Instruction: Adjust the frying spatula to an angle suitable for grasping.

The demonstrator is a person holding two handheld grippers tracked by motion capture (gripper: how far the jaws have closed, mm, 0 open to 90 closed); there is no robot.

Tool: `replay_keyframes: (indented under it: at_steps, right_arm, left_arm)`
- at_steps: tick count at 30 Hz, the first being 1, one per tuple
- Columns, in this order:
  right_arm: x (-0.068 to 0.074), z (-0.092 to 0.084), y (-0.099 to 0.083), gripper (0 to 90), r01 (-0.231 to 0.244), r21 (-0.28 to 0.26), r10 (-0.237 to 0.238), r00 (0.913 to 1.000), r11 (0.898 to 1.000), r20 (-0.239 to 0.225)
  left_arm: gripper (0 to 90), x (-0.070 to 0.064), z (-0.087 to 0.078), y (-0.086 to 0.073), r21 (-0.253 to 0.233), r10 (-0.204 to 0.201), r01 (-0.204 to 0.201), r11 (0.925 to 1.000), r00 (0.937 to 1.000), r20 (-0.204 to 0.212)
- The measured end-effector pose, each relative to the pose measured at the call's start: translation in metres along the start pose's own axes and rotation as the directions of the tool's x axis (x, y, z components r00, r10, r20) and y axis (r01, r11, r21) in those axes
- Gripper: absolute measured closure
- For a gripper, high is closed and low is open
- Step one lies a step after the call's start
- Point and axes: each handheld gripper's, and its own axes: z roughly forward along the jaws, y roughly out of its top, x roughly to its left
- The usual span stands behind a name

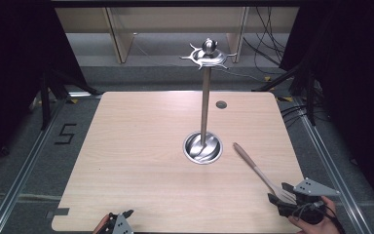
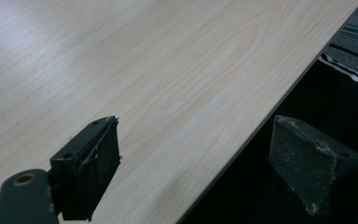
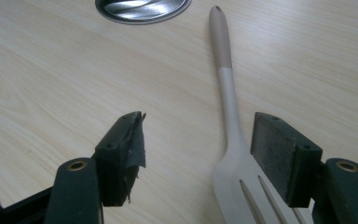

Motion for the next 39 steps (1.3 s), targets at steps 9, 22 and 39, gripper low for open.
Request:
replay_keyframes:
  at_steps: [9,22,39]
  right_arm:
    - [0.001,0.0,0.005,35.3,0.014,0.002,-0.014,0.9999,1.0,-0.001]
    - [-0.001,0.014,0.029,35.9,0.05,0.015,-0.05,0.9987,0.999,0.0]
    - [-0.021,0.045,0.076,47.6,0.139,0.199,-0.14,0.9901,0.97,-0.01]
  left_arm:
    - [15.4,0.0,0.001,0.0,0.012,0.008,-0.008,0.9999,0.9999,0.015]
    - [15.4,0.0,0.001,0.001,0.007,-0.01,0.009,0.9999,0.9998,0.016]
    - [15.4,0.001,0.0,0.0,0.006,-0.002,0.002,1.0,1.0,0.006]
